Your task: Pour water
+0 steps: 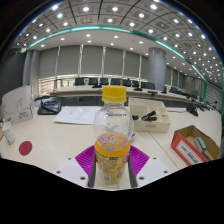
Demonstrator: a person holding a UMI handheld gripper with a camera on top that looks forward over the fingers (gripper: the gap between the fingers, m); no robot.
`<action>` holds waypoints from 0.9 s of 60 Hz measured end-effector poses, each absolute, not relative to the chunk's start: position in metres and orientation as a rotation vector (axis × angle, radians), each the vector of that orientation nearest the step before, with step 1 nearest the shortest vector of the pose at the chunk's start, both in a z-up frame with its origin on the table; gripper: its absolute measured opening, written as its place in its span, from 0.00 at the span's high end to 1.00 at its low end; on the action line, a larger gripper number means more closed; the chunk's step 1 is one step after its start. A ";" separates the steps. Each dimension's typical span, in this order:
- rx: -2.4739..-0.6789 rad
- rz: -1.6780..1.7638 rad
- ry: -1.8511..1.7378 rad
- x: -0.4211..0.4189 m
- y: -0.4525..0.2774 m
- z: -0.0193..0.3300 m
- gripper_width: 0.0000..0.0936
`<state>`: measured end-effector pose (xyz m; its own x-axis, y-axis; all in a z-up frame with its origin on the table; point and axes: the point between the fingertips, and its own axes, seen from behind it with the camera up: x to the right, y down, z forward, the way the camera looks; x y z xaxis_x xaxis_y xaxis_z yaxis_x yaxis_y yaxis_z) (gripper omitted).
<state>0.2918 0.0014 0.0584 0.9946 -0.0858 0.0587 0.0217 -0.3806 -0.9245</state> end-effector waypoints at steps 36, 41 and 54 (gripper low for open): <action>-1.751 -0.820 -0.459 0.167 0.022 0.223 0.54; -1.644 -0.996 -0.640 0.115 0.028 0.248 0.54; -1.314 -1.353 -1.090 -0.011 0.044 0.256 0.55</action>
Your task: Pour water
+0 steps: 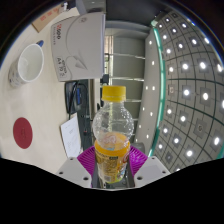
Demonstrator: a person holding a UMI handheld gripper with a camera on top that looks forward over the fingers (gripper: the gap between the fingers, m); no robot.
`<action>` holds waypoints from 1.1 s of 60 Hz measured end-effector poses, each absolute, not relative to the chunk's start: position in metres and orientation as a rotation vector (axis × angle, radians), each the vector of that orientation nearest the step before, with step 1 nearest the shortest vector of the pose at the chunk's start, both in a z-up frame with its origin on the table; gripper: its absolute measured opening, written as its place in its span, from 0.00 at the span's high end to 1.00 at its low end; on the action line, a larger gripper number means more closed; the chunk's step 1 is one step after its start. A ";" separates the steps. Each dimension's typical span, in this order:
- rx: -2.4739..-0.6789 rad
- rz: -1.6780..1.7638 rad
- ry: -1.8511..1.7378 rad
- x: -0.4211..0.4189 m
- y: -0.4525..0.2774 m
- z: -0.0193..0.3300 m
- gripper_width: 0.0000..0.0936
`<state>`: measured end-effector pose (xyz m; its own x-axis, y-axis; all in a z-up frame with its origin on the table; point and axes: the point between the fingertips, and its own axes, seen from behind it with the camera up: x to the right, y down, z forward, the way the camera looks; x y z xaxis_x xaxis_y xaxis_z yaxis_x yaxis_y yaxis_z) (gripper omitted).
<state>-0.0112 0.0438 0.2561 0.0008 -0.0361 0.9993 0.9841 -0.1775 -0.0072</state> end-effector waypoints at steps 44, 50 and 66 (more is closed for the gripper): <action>-1.352 -1.259 -1.220 -0.085 0.036 0.221 0.55; -1.578 -0.972 -0.958 -0.072 0.027 0.222 0.54; -1.926 -0.197 -0.369 -0.062 0.027 0.174 0.54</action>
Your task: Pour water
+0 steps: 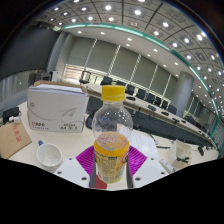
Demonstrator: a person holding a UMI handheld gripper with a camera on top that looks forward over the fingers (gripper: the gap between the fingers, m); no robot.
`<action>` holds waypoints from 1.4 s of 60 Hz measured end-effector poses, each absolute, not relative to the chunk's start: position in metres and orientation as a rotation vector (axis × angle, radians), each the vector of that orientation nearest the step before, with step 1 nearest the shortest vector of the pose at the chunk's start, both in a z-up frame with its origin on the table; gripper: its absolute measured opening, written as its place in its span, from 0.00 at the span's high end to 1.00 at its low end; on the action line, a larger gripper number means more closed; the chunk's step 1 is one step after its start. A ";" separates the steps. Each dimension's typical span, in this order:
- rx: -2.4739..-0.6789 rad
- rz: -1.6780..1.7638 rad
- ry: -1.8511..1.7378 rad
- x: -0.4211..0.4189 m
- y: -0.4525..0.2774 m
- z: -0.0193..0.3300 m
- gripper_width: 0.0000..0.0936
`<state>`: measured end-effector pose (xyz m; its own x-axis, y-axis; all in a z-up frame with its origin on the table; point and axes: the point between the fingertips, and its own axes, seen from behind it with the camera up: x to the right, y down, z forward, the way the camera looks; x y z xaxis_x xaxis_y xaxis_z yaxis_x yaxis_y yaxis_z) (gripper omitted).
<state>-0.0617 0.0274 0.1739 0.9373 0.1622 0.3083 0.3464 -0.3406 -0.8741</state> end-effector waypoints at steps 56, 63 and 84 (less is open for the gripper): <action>-2.151 0.083 -0.185 -0.052 -0.032 0.082 0.08; -2.176 0.052 -0.119 -0.058 -0.083 0.123 0.08; -2.197 -0.033 -0.020 -0.104 -0.229 0.207 0.08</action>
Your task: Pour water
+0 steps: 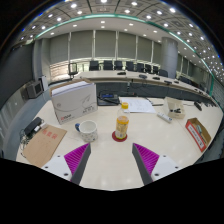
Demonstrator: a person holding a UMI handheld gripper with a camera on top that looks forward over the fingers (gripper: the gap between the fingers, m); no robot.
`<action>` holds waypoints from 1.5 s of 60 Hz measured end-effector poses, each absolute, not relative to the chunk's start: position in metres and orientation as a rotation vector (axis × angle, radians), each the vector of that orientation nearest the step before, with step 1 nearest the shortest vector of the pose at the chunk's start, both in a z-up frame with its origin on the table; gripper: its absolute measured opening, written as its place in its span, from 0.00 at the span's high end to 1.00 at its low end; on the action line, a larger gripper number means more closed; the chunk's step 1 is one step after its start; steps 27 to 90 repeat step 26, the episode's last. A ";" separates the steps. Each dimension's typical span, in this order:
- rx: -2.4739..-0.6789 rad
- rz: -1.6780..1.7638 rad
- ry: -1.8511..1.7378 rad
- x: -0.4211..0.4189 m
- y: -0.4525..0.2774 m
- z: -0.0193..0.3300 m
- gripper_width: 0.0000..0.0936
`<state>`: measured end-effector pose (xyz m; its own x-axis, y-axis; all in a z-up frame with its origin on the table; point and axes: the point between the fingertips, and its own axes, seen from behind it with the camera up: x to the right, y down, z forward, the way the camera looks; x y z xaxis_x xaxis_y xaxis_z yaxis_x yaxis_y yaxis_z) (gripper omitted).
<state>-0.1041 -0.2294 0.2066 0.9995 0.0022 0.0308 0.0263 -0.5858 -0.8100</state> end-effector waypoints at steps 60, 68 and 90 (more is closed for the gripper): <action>-2.189 -0.106 -0.030 -0.115 -0.284 0.228 0.08; -2.189 -0.106 -0.030 -0.115 -0.284 0.228 0.08; -2.189 -0.106 -0.030 -0.115 -0.284 0.228 0.08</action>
